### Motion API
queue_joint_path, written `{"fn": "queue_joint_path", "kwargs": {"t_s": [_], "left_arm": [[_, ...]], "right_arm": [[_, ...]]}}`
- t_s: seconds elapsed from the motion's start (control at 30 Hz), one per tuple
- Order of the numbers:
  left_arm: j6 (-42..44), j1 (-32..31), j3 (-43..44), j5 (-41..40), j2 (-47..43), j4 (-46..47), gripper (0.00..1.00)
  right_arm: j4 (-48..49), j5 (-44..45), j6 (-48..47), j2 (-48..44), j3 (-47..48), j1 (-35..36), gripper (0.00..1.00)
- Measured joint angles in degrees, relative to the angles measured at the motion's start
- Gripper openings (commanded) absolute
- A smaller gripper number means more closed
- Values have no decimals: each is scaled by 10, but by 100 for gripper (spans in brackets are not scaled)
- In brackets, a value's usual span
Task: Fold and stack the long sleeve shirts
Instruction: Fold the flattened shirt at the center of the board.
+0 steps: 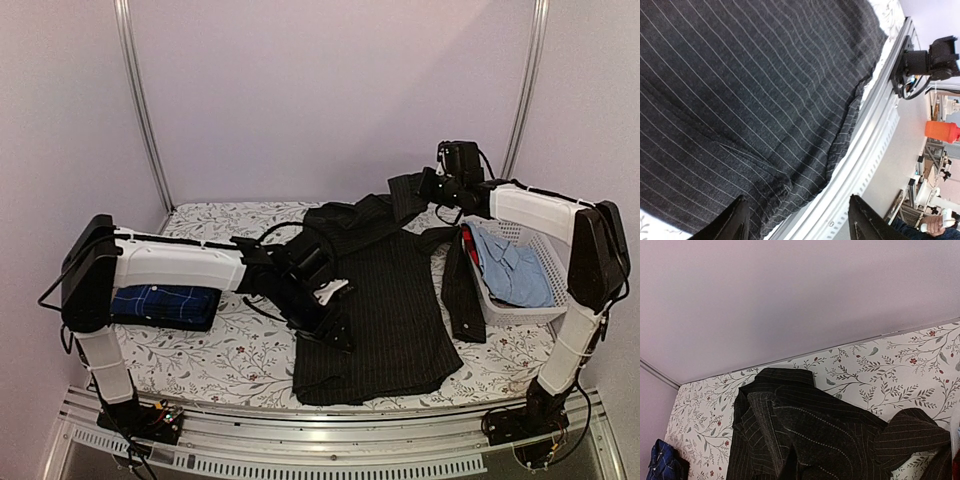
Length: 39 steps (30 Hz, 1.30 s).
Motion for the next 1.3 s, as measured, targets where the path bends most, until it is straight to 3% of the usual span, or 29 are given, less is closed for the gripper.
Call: {"fn": "queue_joint_path", "kwargs": {"t_s": [0.17, 0.4, 0.57, 0.8, 1.07, 1.3], "left_arm": [[-7, 34, 1, 2, -47, 21, 67], [-52, 129, -11, -20, -71, 83, 55], [-81, 188, -17, -39, -58, 126, 51], [-96, 208, 20, -47, 12, 162, 42], [-104, 229, 31, -36, 52, 179, 43], [-95, 229, 15, -13, 49, 195, 53]], "right_arm": [[42, 32, 35, -50, -78, 0, 0], [121, 33, 87, -106, -202, 2, 0], [166, 21, 96, -140, -272, 27, 1], [206, -33, 78, -155, -324, 73, 2], [233, -159, 8, -138, -346, 112, 6], [220, -261, -47, -108, -345, 156, 13]]}}
